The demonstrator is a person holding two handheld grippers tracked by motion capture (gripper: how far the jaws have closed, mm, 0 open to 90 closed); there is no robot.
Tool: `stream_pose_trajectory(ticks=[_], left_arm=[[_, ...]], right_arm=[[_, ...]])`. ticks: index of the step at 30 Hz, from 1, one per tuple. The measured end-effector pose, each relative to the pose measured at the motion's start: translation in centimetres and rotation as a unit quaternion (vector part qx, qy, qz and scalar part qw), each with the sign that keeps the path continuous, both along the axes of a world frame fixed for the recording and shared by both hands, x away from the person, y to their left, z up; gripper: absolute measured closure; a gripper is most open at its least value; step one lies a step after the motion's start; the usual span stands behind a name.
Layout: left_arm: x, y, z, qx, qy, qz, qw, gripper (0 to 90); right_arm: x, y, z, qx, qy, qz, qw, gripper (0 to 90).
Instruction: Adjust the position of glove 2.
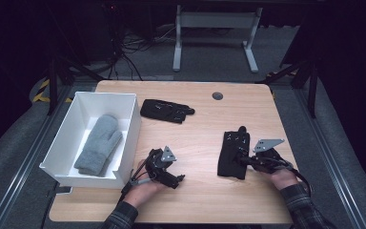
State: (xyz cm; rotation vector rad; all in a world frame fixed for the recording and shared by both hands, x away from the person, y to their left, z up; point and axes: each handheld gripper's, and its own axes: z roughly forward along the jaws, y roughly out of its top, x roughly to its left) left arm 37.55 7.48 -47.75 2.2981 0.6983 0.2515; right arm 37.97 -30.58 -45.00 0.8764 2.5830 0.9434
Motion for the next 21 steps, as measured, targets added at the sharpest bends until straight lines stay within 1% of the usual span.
stream_pose_trajectory(ticks=[5,8,10,11,14,15,16,17,19,20,21], left_arm=[[0.0,0.0,0.0,0.0,0.0,0.001,1.0,0.2],[0.0,0.0,0.0,0.0,0.0,0.001,1.0,0.2],[0.0,0.0,0.0,0.0,0.0,0.001,1.0,0.2],[0.0,0.0,0.0,0.0,0.0,0.001,1.0,0.2],[0.0,0.0,0.0,0.0,0.0,0.001,1.0,0.2],[0.0,0.0,0.0,0.0,0.0,0.001,1.0,0.2],[0.0,0.0,0.0,0.0,0.0,0.001,1.0,0.2],[0.0,0.0,0.0,0.0,0.0,0.001,1.0,0.2],[0.0,0.0,0.0,0.0,0.0,0.001,1.0,0.2],[0.0,0.0,0.0,0.0,0.0,0.001,1.0,0.2],[0.0,0.0,0.0,0.0,0.0,0.001,1.0,0.2]], right_arm=[[-1.5,-0.8,0.0,0.004,0.008,0.008,0.9999,90.0],[-2.4,-1.1,0.1,0.0,0.009,0.011,0.9999,90.0],[-3.0,-1.3,0.1,-0.003,0.014,0.016,0.9998,90.0],[-3.0,-1.3,0.1,-0.003,0.014,0.016,0.9998,90.0],[-3.7,-1.5,0.2,-0.008,0.015,0.023,0.9996,90.0],[-3.9,-1.4,0.4,-0.01,0.009,0.024,0.9996,90.0],[-3.9,-1.4,0.4,-0.01,0.009,0.024,0.9996,90.0],[-3.6,-1.3,0.7,-0.004,-0.001,0.017,0.9998,90.0],[-3.5,-1.3,0.8,0.001,-0.003,0.014,0.9999,90.0],[-3.2,-1.2,1.0,0.006,-0.009,0.011,0.9999,90.0],[-2.5,-1.0,1.4,0.013,-0.018,0.003,0.9998,90.0]])
